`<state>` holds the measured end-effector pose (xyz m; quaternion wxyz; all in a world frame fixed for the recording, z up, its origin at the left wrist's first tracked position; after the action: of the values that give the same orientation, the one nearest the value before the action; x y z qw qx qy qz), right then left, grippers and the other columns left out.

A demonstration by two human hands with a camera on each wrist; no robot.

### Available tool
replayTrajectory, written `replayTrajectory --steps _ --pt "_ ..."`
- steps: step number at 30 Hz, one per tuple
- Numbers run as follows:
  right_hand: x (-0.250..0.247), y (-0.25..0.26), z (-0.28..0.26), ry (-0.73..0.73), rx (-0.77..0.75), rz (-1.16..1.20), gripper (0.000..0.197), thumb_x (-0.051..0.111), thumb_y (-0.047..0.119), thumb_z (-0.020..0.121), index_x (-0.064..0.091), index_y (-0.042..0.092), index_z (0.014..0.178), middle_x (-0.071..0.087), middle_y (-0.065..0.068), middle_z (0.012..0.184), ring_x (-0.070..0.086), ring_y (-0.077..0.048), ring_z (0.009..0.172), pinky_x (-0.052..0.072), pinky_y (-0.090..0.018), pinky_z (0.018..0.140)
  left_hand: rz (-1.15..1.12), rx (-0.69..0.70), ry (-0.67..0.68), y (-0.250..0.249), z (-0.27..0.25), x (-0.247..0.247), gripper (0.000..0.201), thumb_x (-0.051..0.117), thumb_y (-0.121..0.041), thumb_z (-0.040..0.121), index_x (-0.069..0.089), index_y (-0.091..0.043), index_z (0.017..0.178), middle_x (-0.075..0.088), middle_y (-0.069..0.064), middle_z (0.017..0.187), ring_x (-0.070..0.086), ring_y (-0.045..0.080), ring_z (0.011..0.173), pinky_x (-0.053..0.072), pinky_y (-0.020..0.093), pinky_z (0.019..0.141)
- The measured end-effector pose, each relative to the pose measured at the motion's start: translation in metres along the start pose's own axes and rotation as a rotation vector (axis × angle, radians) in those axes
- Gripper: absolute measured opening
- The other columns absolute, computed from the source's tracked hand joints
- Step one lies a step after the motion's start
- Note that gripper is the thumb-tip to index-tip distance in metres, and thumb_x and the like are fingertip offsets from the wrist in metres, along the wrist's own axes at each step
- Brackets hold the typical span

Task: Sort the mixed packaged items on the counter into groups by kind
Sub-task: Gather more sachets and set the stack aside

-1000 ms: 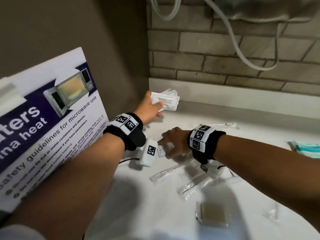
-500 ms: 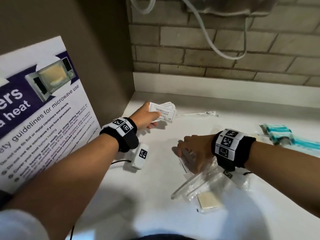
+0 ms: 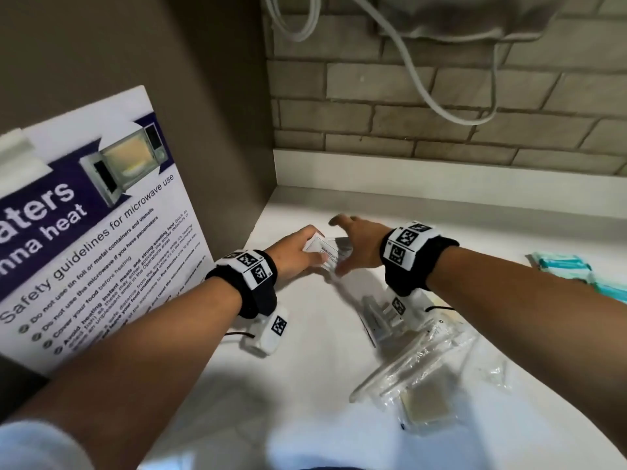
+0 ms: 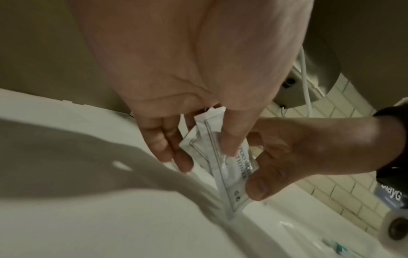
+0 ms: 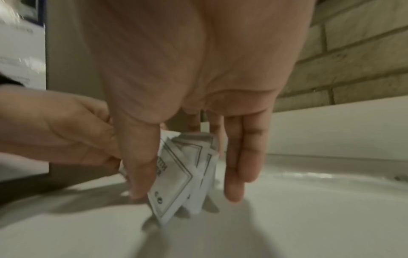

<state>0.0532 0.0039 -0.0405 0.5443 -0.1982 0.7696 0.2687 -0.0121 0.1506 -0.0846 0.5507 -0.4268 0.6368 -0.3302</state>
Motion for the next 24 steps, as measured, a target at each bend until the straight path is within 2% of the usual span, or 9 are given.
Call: replayTrajectory --steps 2,4,7,9,11,15,18,21,24 --pt "0.014 0.004 0.005 0.086 -0.008 -0.065 0.062 0.077 0.039 0.074 0.045 0.015 0.123 0.064 -0.007 0.113 0.062 -0.027 0.095 0.049 -0.031 0.078 0.093 -0.002 0.018 0.009 0.000 -0.001 0.021 0.064 -0.011 0.087 0.052 -0.027 0.095 0.064 0.009 0.096 0.060 0.022 0.087 0.051 0.048 0.092" --pt "0.024 0.008 0.004 0.115 -0.017 -0.097 0.034 0.068 0.029 0.083 0.050 0.014 0.108 0.064 -0.008 0.102 0.056 -0.025 0.082 0.042 -0.029 0.069 0.196 -0.028 0.048 0.016 -0.001 -0.001 0.020 0.065 -0.017 0.087 0.051 -0.028 0.096 0.065 0.010 0.101 0.062 0.026 0.092 0.051 0.049 0.092" --pt "0.034 0.012 0.002 0.092 -0.037 -0.120 0.036 0.058 0.021 0.087 0.049 0.008 0.119 0.061 -0.012 0.114 0.059 -0.031 0.093 0.039 -0.030 0.070 0.597 -0.086 0.023 0.016 -0.001 -0.002 0.029 0.062 -0.036 0.087 0.049 -0.031 0.111 0.057 0.009 0.110 0.058 0.031 0.099 0.047 0.039 0.093" --pt "0.040 0.013 0.005 0.068 -0.032 -0.122 0.040 0.055 0.021 0.089 0.046 0.007 0.125 0.055 -0.013 0.121 0.060 -0.033 0.105 0.042 -0.033 0.075 0.812 -0.084 0.031 0.010 0.001 -0.002 0.035 0.059 -0.039 0.088 0.048 -0.026 0.119 0.053 0.006 0.115 0.050 0.029 0.107 0.043 0.038 0.093" --pt "0.045 0.015 0.006 0.059 -0.005 -0.122 0.042 0.053 0.020 0.090 0.043 0.007 0.129 0.049 -0.013 0.125 0.059 -0.034 0.108 0.045 -0.037 0.082 0.917 -0.076 0.095 0.005 0.003 0.001 0.042 0.057 -0.036 0.091 0.045 -0.017 0.126 0.051 0.008 0.122 0.052 0.030 0.111 0.044 0.041 0.094" --pt "0.047 0.024 0.004 0.069 0.004 -0.130 0.043 0.048 0.021 0.095 0.037 0.003 0.133 0.040 -0.013 0.130 0.056 -0.034 0.113 0.043 -0.040 0.087 0.891 -0.178 0.109 0.005 0.004 0.018 0.045 0.053 -0.022 0.091 0.036 -0.010 0.131 0.035 0.014 0.129 0.057 0.037 0.105 0.045 0.044 0.091" --pt "0.048 0.026 0.003 0.077 0.014 -0.142 0.041 0.041 0.021 0.099 0.036 0.002 0.135 0.038 -0.015 0.132 0.052 -0.032 0.116 0.041 -0.040 0.090 0.807 -0.215 0.075 0.005 0.004 0.022 0.046 0.047 -0.026 0.090 0.036 -0.012 0.132 0.030 0.009 0.131 0.055 0.034 0.109 0.042 0.043 0.095" --pt "0.042 0.018 0.004 0.100 0.026 -0.041 0.035 0.042 0.016 0.096 0.043 0.003 0.128 0.042 -0.016 0.127 0.060 -0.036 0.099 0.039 -0.036 0.078 0.756 -0.208 0.111 0.009 0.005 0.008 0.052 0.038 -0.031 0.096 0.029 -0.015 0.145 0.025 0.010 0.141 0.050 0.033 0.117 0.036 0.040 0.105" --pt "0.030 0.006 0.003 0.106 -0.013 0.114 0.025 0.052 0.010 0.090 0.051 0.009 0.115 0.062 -0.014 0.107 0.056 -0.023 0.072 0.043 -0.030 0.066 0.641 -0.182 0.095 0.015 0.003 -0.008 0.049 0.035 -0.022 0.100 0.027 -0.015 0.148 0.036 0.011 0.133 0.057 0.029 0.099 0.045 0.034 0.094"
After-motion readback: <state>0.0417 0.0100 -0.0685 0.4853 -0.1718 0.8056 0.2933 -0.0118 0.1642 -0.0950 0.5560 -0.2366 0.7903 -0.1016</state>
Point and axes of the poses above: each hand's wrist, its own z-axis towards the middle knuckle, its own x-axis out of the palm, y = z × x, the point moved 1 cm from there along z, towards the middle knuckle
